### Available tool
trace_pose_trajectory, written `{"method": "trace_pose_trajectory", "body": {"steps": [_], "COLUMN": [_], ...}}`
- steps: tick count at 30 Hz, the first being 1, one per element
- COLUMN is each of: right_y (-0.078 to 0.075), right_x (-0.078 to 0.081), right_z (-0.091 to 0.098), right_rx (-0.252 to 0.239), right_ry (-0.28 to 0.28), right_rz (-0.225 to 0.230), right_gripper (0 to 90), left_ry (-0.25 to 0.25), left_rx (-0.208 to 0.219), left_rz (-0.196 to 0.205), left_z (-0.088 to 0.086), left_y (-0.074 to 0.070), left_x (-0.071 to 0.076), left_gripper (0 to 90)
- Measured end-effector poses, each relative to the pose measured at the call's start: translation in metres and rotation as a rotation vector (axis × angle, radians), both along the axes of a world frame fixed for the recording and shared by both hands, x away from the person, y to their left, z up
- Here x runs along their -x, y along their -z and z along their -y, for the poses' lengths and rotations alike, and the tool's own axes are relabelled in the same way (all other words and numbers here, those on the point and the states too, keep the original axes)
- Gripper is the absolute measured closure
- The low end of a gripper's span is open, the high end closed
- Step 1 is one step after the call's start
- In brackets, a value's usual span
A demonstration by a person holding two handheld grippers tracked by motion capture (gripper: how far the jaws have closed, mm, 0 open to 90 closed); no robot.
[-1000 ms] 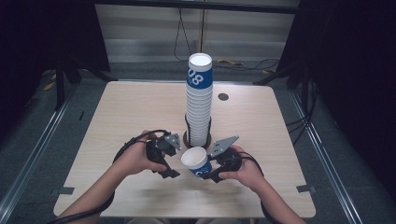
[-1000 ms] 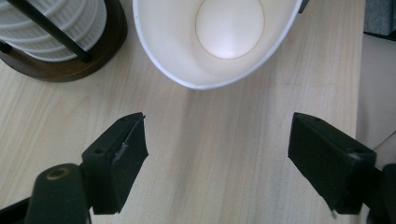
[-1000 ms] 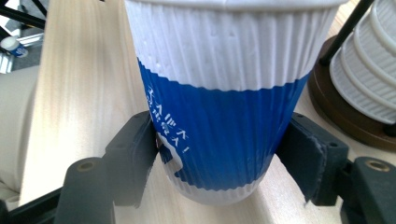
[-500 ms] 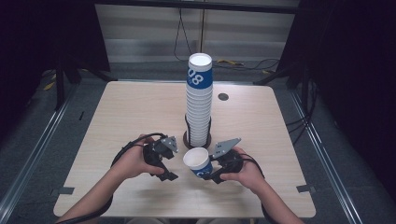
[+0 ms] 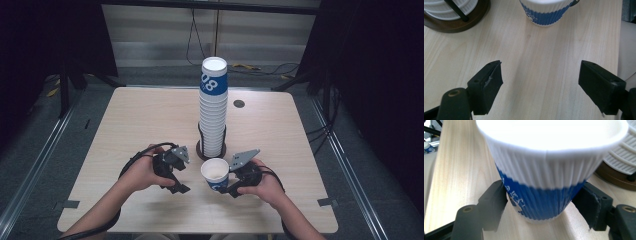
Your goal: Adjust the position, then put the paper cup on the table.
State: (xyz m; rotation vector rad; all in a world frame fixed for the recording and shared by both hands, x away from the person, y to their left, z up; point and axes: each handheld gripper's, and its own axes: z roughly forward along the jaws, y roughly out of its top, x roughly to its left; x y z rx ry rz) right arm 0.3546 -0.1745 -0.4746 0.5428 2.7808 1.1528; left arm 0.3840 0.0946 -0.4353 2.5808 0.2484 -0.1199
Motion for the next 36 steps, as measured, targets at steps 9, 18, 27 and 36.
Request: {"method": "trace_pose_trajectory", "body": {"steps": [9,18,27,36], "right_y": [0.000,0.001,-0.002,-0.008], "right_x": [-0.001,0.002,0.004,0.007], "right_z": [-0.006,-0.006,0.003,0.011], "right_rx": [0.004,0.000,-0.001,0.010], "right_ry": [-0.008,0.013,0.042,0.050], "right_rz": [0.002,0.004,0.002,-0.002], "right_gripper": [27.2,21.6,16.7,13.5], "left_ry": [-0.016,-0.039,-0.049,-0.051], "left_rx": [-0.004,0.033,0.049,0.053], "left_rz": [-0.005,-0.008,-0.014,-0.011], "left_z": [-0.007,-0.010,-0.009,-0.015], "left_y": [0.002,-0.001,-0.001,0.000], "left_x": [-0.001,0.001,0.002,0.002], "left_gripper": [19.1,18.8,17.7,17.4]}}
